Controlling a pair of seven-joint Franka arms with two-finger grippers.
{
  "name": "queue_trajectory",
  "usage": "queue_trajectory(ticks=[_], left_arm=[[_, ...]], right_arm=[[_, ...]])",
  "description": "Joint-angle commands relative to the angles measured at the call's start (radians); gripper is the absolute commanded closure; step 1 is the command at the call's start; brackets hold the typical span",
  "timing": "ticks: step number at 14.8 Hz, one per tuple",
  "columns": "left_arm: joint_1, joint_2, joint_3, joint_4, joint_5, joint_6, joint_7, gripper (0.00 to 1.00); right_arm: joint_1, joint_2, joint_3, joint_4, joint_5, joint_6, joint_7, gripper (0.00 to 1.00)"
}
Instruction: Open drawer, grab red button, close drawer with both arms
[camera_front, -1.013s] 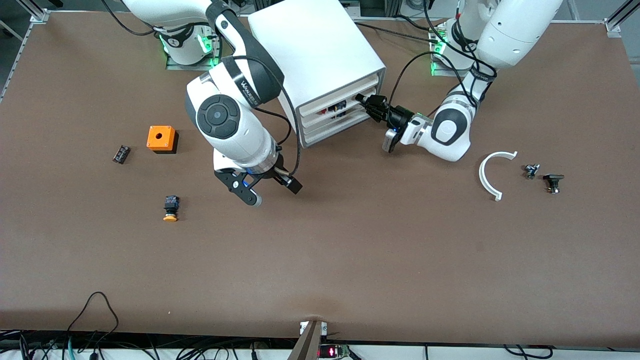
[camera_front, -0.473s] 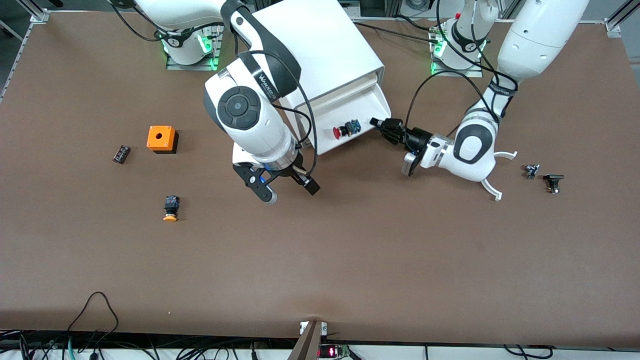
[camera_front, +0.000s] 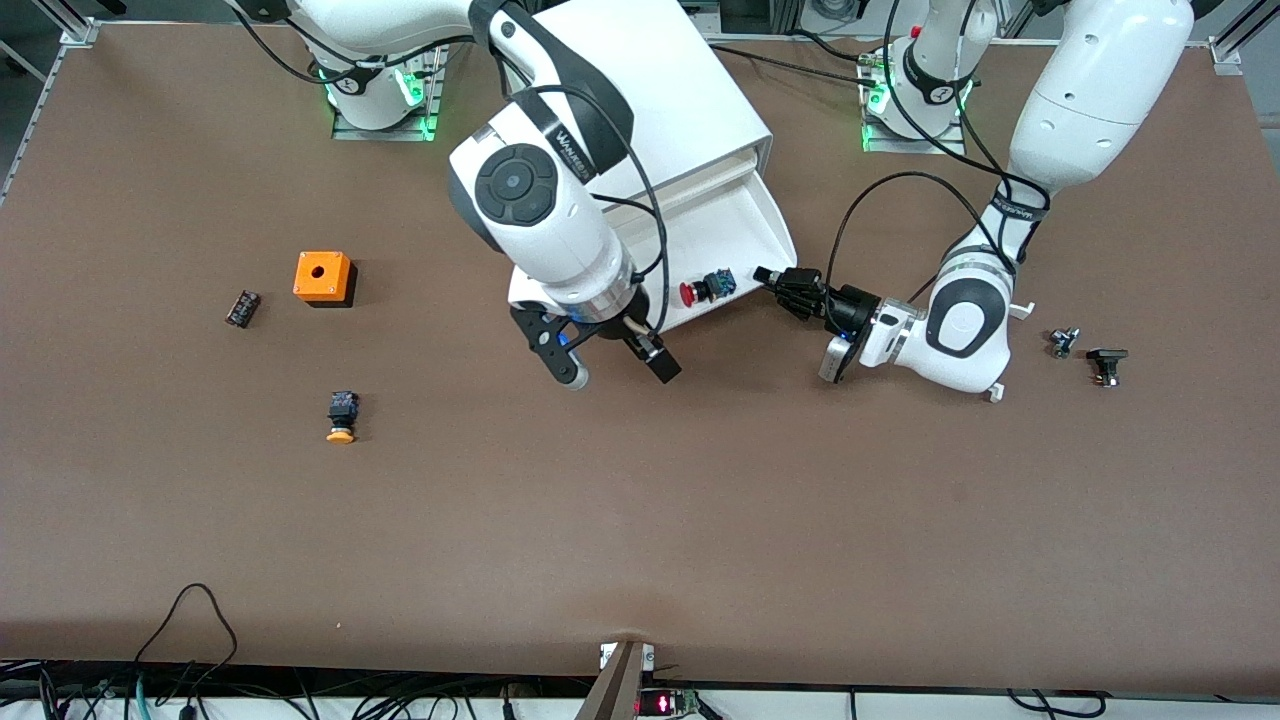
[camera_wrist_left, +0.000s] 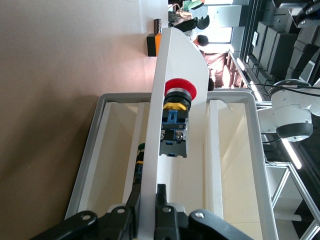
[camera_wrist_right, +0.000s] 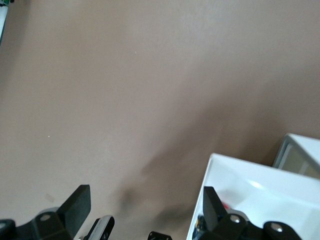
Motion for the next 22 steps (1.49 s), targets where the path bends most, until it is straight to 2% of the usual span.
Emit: queue_trajectory(ticks=[1,4,7,14,17,18,19,22], left_arm=[[0.005,0.019,0.009,0.049,0.042,0.008,-0.042,0.01],[0.043,0.010,0.009,0.051,0.048,-0.012,-0.042,0.00],[0.076,0.010,0.010,0.100,0.092,-0.044,-0.089,0.00],[0.145,-0.011,0.010,0.230,0.317,-0.104,-0.228,0.00],[0.157,-0.016,0.012,0.241,0.359,-0.105,-0.228,0.00],[0.163,-0.031,0.014,0.242,0.397,-0.111,-0.231,0.00],[0.174,-0.049,0.015,0.250,0.454,-0.122,-0.250,0.00],[0.206,-0.053,0.014,0.313,0.598,-0.173,-0.319,0.00]], right_arm=[[0.040,0.048,0.004,0.045,0.011,0.023,0.064,0.01],[0.085,0.074,0.002,0.045,0.011,0.023,0.147,0.01],[0.109,0.088,0.004,0.042,0.011,0.009,0.201,0.01],[0.174,0.120,0.004,0.014,0.011,-0.023,0.274,0.01],[0.177,0.121,0.004,0.009,0.014,-0.033,0.276,0.02],[0.177,0.121,0.004,0.009,0.013,-0.045,0.276,0.08],[0.180,0.121,0.004,0.009,0.013,-0.048,0.276,0.20],[0.180,0.120,0.002,0.009,0.011,-0.051,0.274,0.67]])
